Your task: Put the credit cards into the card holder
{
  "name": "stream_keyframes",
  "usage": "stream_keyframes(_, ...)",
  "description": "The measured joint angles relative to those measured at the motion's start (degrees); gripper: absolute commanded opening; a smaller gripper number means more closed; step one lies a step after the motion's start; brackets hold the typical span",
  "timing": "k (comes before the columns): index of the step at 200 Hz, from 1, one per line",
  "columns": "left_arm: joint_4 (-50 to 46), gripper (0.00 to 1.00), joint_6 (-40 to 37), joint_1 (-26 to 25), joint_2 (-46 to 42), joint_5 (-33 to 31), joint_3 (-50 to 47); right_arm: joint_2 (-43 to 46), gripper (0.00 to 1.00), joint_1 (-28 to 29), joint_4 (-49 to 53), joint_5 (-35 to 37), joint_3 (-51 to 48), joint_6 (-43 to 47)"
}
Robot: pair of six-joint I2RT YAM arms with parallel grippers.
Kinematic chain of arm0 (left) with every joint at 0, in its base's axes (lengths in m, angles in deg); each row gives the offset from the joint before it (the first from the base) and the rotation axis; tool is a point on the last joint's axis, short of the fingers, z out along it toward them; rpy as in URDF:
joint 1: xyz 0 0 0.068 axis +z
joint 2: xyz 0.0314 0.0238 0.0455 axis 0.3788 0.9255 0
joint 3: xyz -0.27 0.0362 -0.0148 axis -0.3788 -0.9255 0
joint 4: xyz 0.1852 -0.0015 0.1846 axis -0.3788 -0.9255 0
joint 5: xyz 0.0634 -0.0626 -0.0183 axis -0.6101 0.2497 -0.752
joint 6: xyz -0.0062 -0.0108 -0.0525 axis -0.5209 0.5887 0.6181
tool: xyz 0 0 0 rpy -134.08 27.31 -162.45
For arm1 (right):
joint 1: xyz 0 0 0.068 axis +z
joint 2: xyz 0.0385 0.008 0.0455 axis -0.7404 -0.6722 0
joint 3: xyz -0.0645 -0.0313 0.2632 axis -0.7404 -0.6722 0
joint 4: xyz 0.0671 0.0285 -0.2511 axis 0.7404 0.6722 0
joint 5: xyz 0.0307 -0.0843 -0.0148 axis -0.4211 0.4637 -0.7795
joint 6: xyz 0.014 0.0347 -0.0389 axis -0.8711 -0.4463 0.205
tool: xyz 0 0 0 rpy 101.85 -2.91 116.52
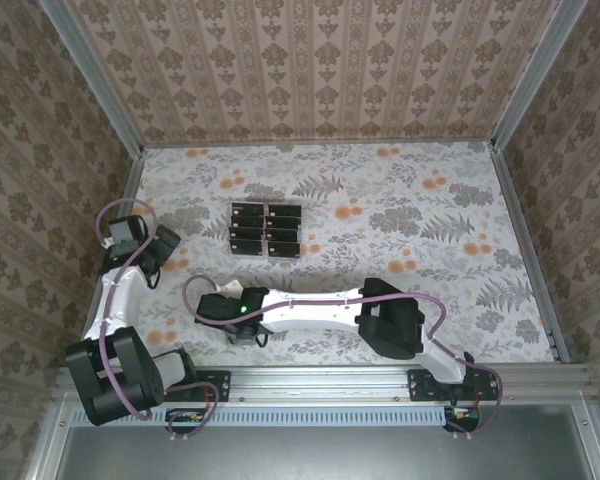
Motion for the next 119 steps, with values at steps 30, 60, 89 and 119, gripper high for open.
stream_keyframes(30, 0.5, 1.00, 0.5, 0.1, 0.3, 1.3, 0.0, -2.1, 0.57, 0.0, 1.7, 1.4, 3.0, 0.7)
stream_keyframes(60, 0.9, 1.00, 0.7, 0.1, 0.3, 2.1, 0.0, -2.9, 0.52, 0.0, 2.8, 3.1, 3.3, 1.6)
stream_keyframes(89, 1.2, 1.00, 0.7, 0.1, 0.5, 2.5, 0.0, -4.5, 0.45, 0.0, 3.3, 4.7, 3.7, 2.2)
stream_keyframes(119, 1.2, 1.00, 0.7, 0.1, 0.5, 2.8, 0.0, -6.1, 0.32, 0.0, 3.3, 6.0, 3.7, 3.0)
